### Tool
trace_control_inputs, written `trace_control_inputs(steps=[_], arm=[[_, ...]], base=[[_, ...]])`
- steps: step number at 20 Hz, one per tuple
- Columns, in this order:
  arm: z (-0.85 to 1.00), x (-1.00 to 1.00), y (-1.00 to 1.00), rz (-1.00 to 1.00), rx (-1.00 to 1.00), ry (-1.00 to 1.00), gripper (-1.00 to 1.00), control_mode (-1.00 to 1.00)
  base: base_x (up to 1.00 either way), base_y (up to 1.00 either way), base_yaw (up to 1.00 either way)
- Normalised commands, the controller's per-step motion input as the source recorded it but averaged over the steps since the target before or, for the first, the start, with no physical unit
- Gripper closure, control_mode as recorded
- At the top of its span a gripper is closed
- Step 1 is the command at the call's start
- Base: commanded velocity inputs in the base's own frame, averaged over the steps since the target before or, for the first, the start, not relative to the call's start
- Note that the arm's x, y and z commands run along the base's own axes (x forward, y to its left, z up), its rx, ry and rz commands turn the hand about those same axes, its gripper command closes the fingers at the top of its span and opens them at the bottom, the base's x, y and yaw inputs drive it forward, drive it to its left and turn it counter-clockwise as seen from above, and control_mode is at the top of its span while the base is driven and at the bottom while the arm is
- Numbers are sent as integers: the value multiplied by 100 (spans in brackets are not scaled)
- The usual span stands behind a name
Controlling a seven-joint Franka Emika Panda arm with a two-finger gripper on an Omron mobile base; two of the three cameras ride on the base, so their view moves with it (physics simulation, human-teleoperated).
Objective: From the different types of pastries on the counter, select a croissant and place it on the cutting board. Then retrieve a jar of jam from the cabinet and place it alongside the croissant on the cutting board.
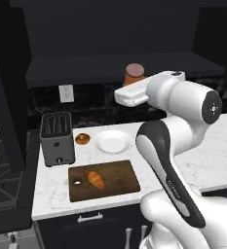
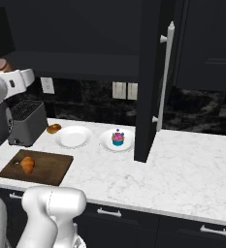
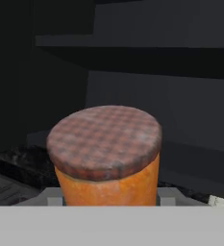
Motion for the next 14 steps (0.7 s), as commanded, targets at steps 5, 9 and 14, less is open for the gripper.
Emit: trace_control_inputs(steps=[5, 9, 14], arm=[[-1, -100, 0, 0, 0, 3, 100, -100], [-28, -24, 0, 0, 0, 2, 100, -100], [-100, -30, 0, 0, -9, 0, 100, -100]], base=[[0, 0, 0], [0, 0, 0], [0, 0, 0]])
